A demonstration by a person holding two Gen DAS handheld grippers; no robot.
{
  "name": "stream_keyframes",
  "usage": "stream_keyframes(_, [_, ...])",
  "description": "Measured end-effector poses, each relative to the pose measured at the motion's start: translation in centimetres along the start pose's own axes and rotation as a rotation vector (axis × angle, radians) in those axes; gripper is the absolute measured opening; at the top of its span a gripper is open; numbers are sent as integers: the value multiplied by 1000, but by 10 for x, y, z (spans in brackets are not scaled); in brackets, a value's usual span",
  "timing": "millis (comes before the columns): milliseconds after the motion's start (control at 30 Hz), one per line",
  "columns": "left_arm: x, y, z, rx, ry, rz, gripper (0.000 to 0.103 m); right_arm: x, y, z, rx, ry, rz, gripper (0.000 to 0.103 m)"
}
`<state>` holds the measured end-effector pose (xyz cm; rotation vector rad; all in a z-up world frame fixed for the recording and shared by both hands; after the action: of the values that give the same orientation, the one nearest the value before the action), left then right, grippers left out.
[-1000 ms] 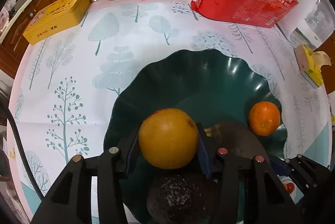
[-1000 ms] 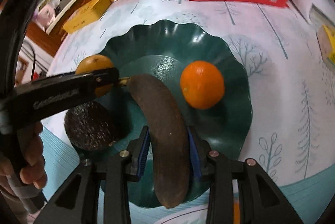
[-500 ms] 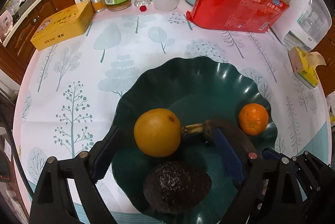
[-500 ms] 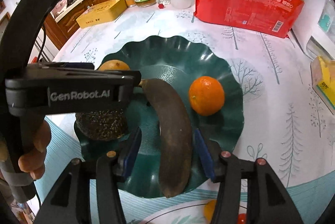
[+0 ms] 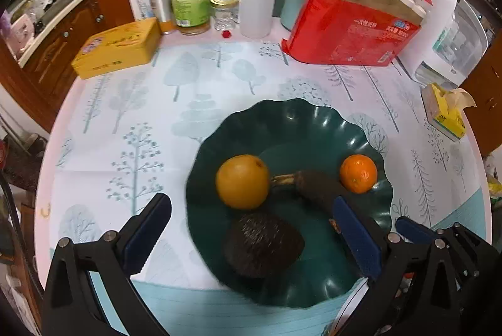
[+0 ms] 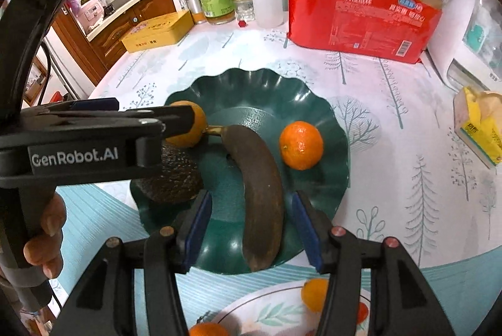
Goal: Organize fruits
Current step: 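Release the yellow orange from the left gripper while the right gripper releases the banana, then lift both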
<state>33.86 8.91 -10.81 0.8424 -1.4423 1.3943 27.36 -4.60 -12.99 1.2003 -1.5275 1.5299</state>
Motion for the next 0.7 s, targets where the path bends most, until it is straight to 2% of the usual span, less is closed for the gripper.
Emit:
stream_keyframes(333, [76,29,5,-18,4,75,103,58,16,-3,-9,32,58,54])
stream_keyframes(567, [135,60,22,-33,56,136,103,117,42,-1,-11,87,118,54])
stream_keyframes(700, [161,79,32,-42,76,161,103,144,58,6,-42,72,137,54])
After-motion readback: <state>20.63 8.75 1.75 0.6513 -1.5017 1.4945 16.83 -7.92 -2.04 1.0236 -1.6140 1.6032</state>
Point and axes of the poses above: each gripper's, at about its wrist camera, not at the fingertips, and x roughly against the way its jaws point, z to its right, y to its underside, the point moved 1 cm from there along -x, roughly the way its jaws point, and after that the axes turned 6 degrees about -z, right-handed, at the moved point
